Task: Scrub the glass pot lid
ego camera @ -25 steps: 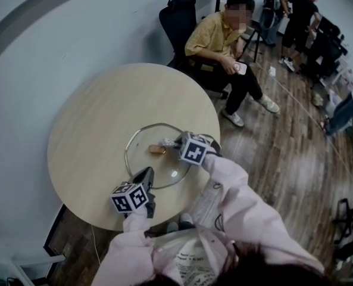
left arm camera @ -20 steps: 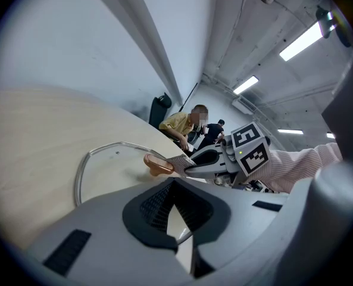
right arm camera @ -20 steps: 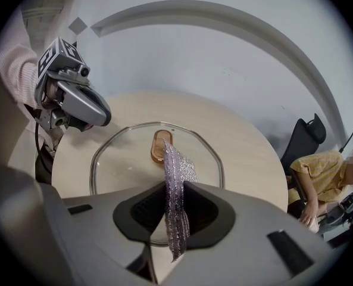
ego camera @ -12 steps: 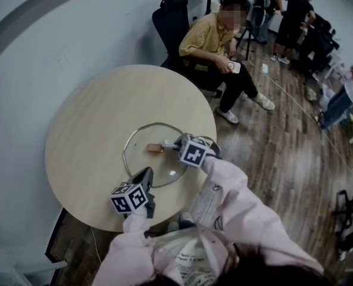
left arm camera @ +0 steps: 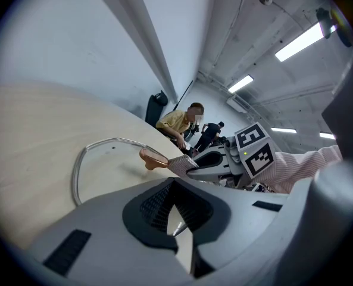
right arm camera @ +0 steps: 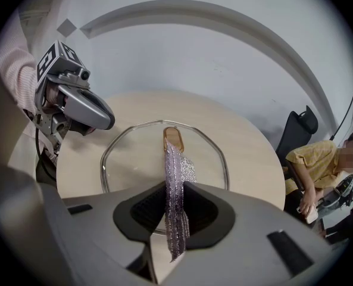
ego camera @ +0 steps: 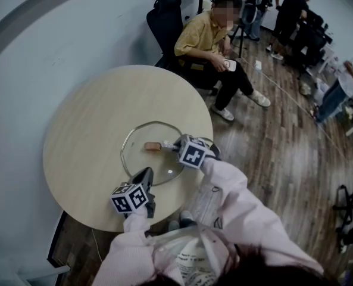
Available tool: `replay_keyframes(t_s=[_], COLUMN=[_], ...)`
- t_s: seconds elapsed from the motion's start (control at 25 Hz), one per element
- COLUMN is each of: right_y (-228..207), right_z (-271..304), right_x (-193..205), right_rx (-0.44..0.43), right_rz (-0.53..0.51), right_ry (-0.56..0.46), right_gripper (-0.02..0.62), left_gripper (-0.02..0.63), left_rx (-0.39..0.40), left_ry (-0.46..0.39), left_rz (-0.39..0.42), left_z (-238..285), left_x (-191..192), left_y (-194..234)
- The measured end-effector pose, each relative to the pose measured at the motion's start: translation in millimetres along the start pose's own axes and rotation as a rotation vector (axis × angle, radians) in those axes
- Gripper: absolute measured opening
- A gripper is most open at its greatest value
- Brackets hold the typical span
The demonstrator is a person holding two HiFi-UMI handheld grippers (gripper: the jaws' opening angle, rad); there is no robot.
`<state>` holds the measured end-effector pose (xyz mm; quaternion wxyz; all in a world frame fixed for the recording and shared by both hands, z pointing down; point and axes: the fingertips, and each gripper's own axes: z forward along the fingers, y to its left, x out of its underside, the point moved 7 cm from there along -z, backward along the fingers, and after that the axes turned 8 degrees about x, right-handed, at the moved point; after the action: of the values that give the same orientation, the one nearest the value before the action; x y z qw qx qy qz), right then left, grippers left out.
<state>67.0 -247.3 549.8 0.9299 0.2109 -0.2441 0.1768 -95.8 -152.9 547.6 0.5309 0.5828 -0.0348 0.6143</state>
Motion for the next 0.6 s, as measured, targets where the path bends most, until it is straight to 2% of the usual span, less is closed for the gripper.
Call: replay_keyframes(t_s=[0.6], right_y=[19.8], right_z=[-7.6], right_x=[3.0], right_rx=[0.029], right_rz=[0.031], right_ry=[0.05], right_gripper=[0.086], left_gripper=[-0.002], left_rx=[0.026], left_ry=[0.012], left_rz=[0.008], left_z=[-7.5], left_x=[6.2], left_y=[-0.9])
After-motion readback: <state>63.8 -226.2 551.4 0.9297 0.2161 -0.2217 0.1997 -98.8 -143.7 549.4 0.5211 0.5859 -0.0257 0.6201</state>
